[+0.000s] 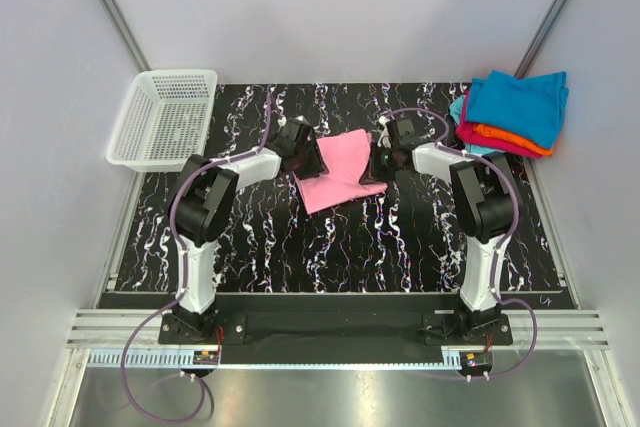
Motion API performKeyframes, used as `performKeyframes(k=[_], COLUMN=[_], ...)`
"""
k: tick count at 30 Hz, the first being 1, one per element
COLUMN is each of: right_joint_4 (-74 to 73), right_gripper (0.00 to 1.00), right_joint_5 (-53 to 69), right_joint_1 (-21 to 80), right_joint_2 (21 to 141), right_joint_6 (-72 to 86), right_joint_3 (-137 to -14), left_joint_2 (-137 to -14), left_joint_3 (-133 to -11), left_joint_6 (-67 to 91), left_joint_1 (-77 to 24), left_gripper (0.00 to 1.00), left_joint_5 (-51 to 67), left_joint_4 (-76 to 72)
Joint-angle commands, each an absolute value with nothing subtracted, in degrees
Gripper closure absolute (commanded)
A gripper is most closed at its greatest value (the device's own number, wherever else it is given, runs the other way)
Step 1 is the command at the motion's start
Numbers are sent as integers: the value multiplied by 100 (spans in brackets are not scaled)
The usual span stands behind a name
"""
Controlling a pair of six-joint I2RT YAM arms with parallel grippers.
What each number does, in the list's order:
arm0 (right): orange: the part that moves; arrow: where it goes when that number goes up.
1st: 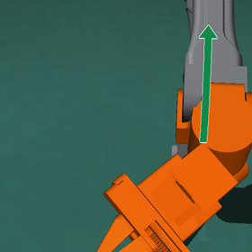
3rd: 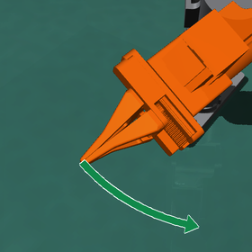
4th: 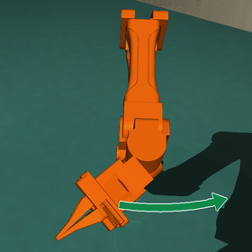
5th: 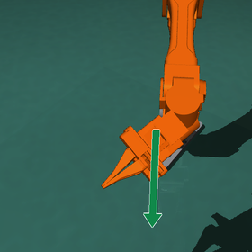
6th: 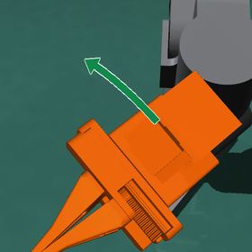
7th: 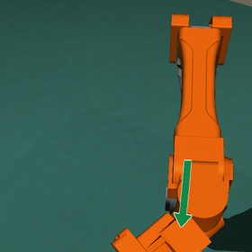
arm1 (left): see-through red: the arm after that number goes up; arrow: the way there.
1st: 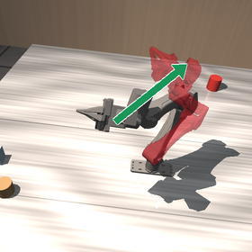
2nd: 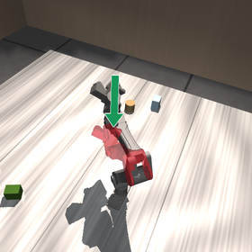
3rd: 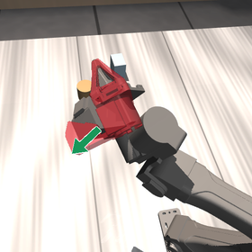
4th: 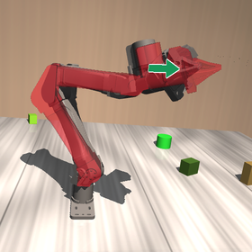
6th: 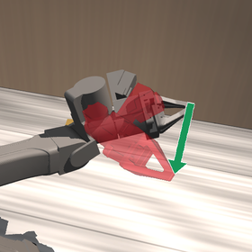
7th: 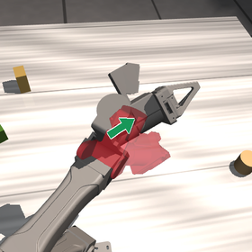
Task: Fold and stack the t-shirts
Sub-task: Neatly place the folded tshirt to the corner
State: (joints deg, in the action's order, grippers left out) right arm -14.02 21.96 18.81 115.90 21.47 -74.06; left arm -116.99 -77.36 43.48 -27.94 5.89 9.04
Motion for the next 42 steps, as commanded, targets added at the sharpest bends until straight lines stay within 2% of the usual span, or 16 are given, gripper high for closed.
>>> performKeyframes(k=[1,7,16,21,23,27,28,29,33,36,42], right_joint_4=[-1732,-1661,-1775,-2223,-2399,-2549,-2523,-2514,-2330,-1908,-1038], right_gripper=[100,100,100,99,87,64,60,44,20,19,27], right_joint_5=[1591,1363,949,748,432,-61,-253,-307,-273,-141,587], right_joint_1=[1925,2346,2777,2821,2813,2804,2804,2804,2804,2777,2235], right_joint_2=[11409,10741,9608,8299,7720,7374,7409,7566,8357,8972,9922], right_joint_6=[2443,2908,3357,3349,3305,3042,3006,2928,2278,1979,1538], right_joint_3=[-6760,-5802,-4808,-4588,-4570,-4728,-4772,-4903,-5378,-5668,-6099], left_joint_2=[-11338,-10943,-10249,-9389,-8959,-8395,-8307,-8123,-7577,-7068,-6065], left_joint_3=[-7489,-6935,-6249,-5968,-5863,-5678,-5643,-5547,-5186,-4870,-4395], left_joint_6=[4096,4017,3859,3788,3814,3867,3867,3893,4025,4096,4166], left_joint_1=[-2795,-2812,-2804,-2804,-2812,-2821,-2830,-2830,-2839,-2848,-2848], left_gripper=[59,59,59,58,57,57,57,57,57,57,55], left_joint_5=[-304,-1150,-1511,-1529,-1450,-1108,-1003,-950,-721,-572,-519], left_joint_4=[1624,2012,2083,2127,2136,2136,2136,2144,2127,2136,2320])
